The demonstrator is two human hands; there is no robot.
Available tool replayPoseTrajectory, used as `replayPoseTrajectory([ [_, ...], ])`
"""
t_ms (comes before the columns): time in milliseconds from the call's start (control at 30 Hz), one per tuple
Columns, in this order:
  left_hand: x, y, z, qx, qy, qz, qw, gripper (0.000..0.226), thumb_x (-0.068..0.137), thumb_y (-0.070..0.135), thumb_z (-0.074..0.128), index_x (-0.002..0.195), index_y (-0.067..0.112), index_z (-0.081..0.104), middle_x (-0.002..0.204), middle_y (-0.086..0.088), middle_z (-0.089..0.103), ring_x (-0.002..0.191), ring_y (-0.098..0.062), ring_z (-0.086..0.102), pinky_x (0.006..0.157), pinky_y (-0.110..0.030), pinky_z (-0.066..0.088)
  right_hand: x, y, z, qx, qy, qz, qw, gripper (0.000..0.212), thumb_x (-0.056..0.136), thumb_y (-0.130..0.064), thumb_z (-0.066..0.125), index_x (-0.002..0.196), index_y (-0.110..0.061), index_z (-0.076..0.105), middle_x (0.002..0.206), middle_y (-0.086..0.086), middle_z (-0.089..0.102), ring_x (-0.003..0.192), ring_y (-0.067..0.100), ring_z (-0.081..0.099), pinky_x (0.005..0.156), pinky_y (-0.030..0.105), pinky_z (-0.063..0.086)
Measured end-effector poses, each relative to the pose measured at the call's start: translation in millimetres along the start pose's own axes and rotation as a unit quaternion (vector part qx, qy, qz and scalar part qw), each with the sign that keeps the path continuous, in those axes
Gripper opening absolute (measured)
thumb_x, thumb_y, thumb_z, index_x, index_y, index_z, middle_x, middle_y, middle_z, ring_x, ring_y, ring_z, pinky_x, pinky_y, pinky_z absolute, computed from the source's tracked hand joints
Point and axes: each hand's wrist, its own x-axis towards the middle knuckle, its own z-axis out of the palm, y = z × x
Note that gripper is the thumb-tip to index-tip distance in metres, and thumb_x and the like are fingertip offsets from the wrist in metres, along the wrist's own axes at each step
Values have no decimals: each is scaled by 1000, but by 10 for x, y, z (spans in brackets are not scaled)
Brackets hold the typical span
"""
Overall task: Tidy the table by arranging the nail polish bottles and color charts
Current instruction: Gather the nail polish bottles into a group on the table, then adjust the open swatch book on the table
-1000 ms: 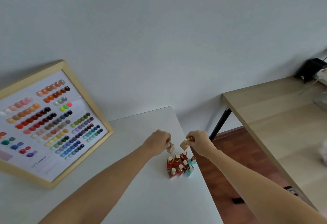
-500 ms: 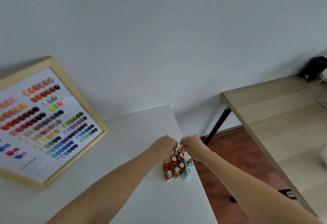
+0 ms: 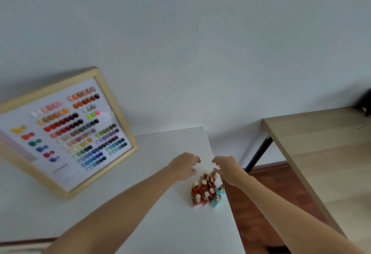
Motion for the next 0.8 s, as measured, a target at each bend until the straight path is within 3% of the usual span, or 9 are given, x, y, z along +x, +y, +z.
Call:
replayPoseTrajectory([
  [167, -447, -117, -371, -31, 56, -22, 998, 48, 88, 25, 66, 133, 17, 52, 130, -7, 59, 112, -24, 60, 96, -37, 49, -109, -277, -253, 1, 40, -28, 999, 35, 88, -5, 58, 122, -15, 58, 124, 7, 61, 100, 21, 63, 88, 29, 49],
  [400, -1388, -420, -850, -68, 171, -46, 982, 46, 86, 30, 68, 129, 20, 56, 124, -4, 62, 107, -21, 61, 90, -32, 49, -353, -1033, -375, -2, 74, -111, 991, 30, 88, -10, 60, 118, -14, 60, 118, 7, 65, 104, 20, 60, 93, 28, 45],
  [633, -2716, -1036, -969, -96, 239, -92, 962, 43, 88, 29, 66, 129, 20, 56, 123, -6, 61, 113, -22, 59, 95, -32, 47, -684, -2058, 90, 49, 56, -168, 983, 24, 86, -9, 63, 109, -14, 67, 111, 5, 69, 87, 15, 64, 83, 22, 47],
  [800, -3764, -1555, -868, -96, 286, -156, 941, 42, 88, 29, 65, 129, 21, 56, 127, -6, 61, 115, -23, 59, 98, -37, 49, -993, -2865, 555, 86, 39, -212, 973, 20, 92, -22, 57, 105, -11, 69, 105, 2, 71, 83, 12, 63, 78, 20, 45],
])
